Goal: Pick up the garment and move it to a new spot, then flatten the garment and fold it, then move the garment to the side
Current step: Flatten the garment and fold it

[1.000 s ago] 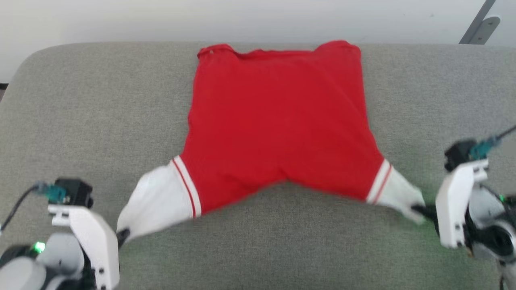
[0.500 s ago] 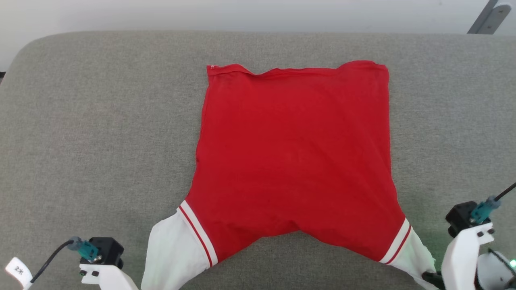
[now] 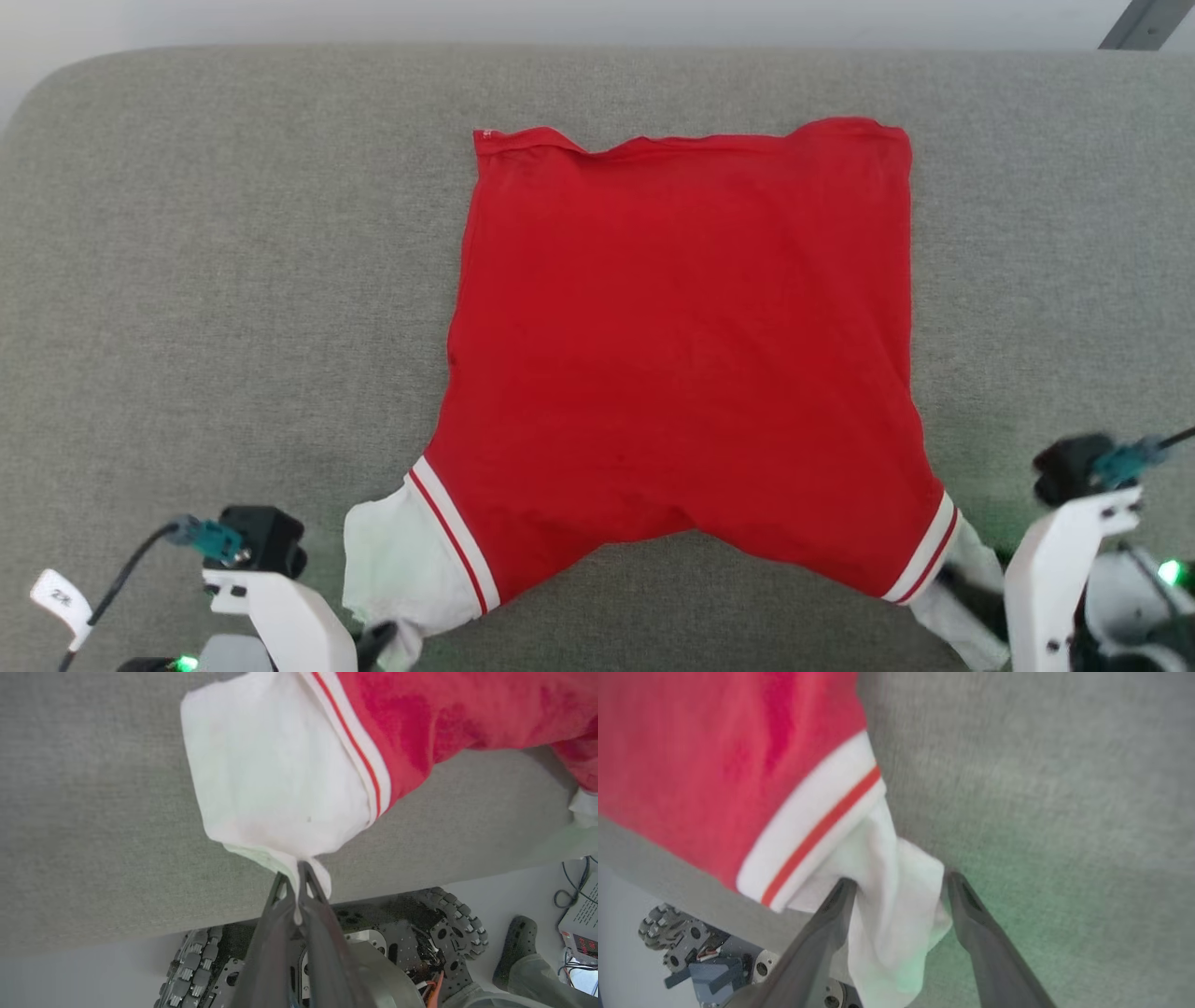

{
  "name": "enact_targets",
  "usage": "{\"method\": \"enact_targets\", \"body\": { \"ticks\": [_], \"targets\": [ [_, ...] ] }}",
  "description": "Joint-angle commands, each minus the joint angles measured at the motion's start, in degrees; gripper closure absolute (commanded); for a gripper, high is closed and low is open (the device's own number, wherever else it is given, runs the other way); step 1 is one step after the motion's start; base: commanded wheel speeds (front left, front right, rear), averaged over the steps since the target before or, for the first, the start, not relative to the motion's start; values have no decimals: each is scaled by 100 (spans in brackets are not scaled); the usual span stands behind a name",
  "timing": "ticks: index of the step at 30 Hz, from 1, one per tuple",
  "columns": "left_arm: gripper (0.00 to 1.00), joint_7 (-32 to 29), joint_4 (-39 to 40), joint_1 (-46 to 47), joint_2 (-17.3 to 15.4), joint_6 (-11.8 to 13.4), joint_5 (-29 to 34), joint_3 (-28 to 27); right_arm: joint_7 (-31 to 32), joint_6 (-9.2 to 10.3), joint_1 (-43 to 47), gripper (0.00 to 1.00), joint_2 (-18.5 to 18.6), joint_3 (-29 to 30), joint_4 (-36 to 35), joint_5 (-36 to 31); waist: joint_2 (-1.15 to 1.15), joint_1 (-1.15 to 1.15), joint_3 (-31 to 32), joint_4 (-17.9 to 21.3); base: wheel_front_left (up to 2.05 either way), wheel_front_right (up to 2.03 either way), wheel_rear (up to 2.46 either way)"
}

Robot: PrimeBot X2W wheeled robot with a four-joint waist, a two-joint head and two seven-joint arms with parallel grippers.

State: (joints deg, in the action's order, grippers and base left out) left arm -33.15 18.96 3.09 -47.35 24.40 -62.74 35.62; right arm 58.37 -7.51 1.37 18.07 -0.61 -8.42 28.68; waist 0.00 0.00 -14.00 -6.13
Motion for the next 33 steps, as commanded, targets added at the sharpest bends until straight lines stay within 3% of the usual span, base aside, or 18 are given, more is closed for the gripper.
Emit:
{"method": "enact_targets", "body": {
  "ticks": [1,8,14,19,24,33],
  "targets": [
    [100,57,-23,69,4,-25,85,-49,-63,4,-131,0,-8,36,-85,-33,0,0,-31,9,0,0,0],
    [100,278,-11,235,148,-160,126,-127,-241,4,-756,0,-318,489,-779,-249,0,0,-276,-43,0,0,0],
    [100,291,-39,526,288,-290,224,-63,-556,4,-1890,0,-523,631,-613,-691,0,0,-577,-227,0,0,0],
    [100,320,-132,819,448,-446,341,14,-775,4,-2949,0,-581,795,264,-973,0,0,-795,-437,0,0,0],
    [100,308,-296,1129,666,-653,446,147,-980,3,-4160,0,-417,968,1770,-1332,0,0,-1045,-733,0,0,0],
    [100,241,-595,1555,998,-968,502,373,-666,3,-5517,0,-253,1196,3801,-2130,0,0,-1421,-1213,0,0,0]
  ]
}}
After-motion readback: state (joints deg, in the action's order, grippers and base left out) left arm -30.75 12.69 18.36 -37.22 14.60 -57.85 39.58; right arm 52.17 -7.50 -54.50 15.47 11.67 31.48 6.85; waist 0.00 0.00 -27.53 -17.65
